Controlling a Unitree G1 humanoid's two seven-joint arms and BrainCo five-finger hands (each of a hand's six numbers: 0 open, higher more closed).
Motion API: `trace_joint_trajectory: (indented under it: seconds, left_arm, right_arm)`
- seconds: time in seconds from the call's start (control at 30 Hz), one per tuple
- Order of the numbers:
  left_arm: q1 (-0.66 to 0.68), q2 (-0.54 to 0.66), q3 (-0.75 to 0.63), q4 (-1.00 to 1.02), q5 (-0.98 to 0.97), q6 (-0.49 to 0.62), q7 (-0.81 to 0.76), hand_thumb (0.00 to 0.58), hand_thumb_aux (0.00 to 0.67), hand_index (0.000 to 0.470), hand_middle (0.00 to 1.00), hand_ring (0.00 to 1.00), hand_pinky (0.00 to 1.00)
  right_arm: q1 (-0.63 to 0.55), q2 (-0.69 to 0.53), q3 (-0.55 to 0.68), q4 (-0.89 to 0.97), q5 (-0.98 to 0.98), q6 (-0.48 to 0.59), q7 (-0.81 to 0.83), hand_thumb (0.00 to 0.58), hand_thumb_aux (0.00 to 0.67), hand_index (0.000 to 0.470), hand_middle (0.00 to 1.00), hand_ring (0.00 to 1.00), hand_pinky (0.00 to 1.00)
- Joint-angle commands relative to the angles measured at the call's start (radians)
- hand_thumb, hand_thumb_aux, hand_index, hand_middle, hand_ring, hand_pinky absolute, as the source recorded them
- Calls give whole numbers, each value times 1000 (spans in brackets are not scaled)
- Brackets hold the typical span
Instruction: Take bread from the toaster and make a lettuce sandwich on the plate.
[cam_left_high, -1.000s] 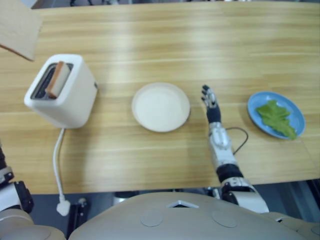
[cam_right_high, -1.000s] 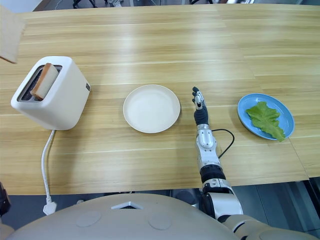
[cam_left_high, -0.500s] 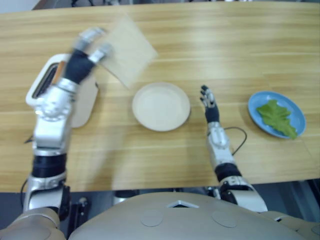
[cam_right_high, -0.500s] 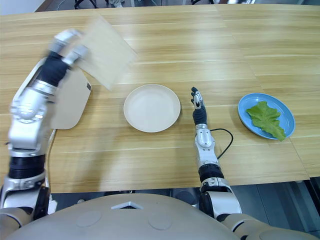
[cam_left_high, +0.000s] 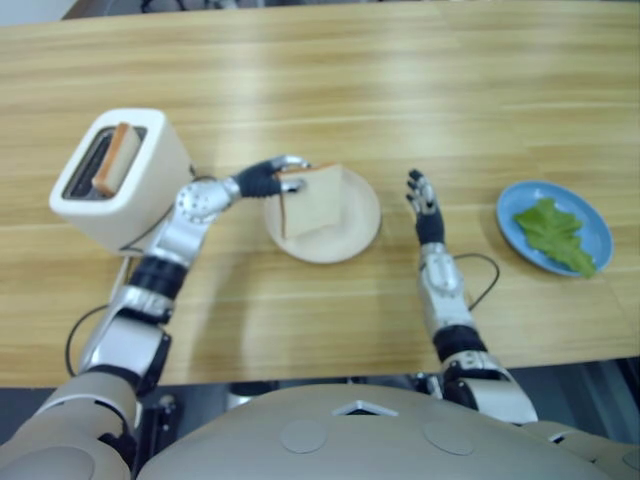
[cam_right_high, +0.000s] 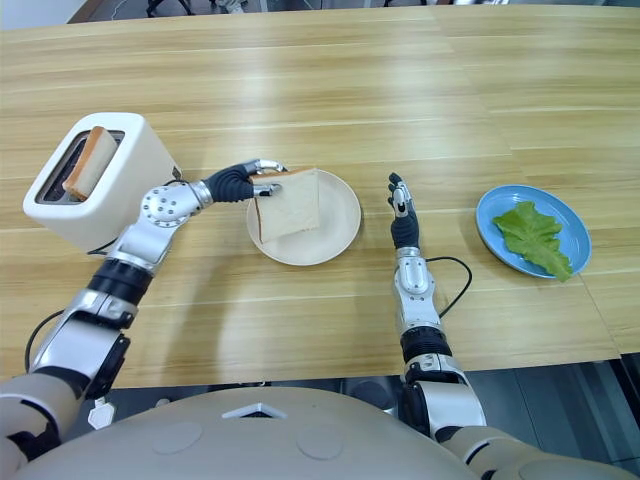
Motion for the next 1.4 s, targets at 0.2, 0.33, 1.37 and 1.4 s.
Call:
trace_joint_trajectory:
  seconds: [0.2, 0.33, 1.37, 1.4]
  left_arm:
    - [-174, -77, -39, 364, 89, -196, -35, 580, 670, 460, 1000, 1000, 1000]
    - [-213, -94, -52, 436, 128, -252, -21, 580, 670, 460, 1000, 1000, 1000]
    - [-73, 196, -193, -205, 615, -122, 789, 0, 0, 0, 0, 0, 0]
    - [6, 180, -147, -247, 489, -120, 739, 0, 0, 0, 0, 0, 0]
  right_arm:
    - [3, -4, -5, 6, 14, 22, 12, 0, 0, 0, 0, 0, 0]
    - [2, -3, -3, 5, 14, 25, 16, 0, 0, 0, 0, 0, 0]
    - [169, -77, 22, -640, -33, 80, 78, 0, 0, 0, 0, 0, 0]
    - [190, -117, 8, -765, -59, 107, 94, 0, 0, 0, 0, 0, 0]
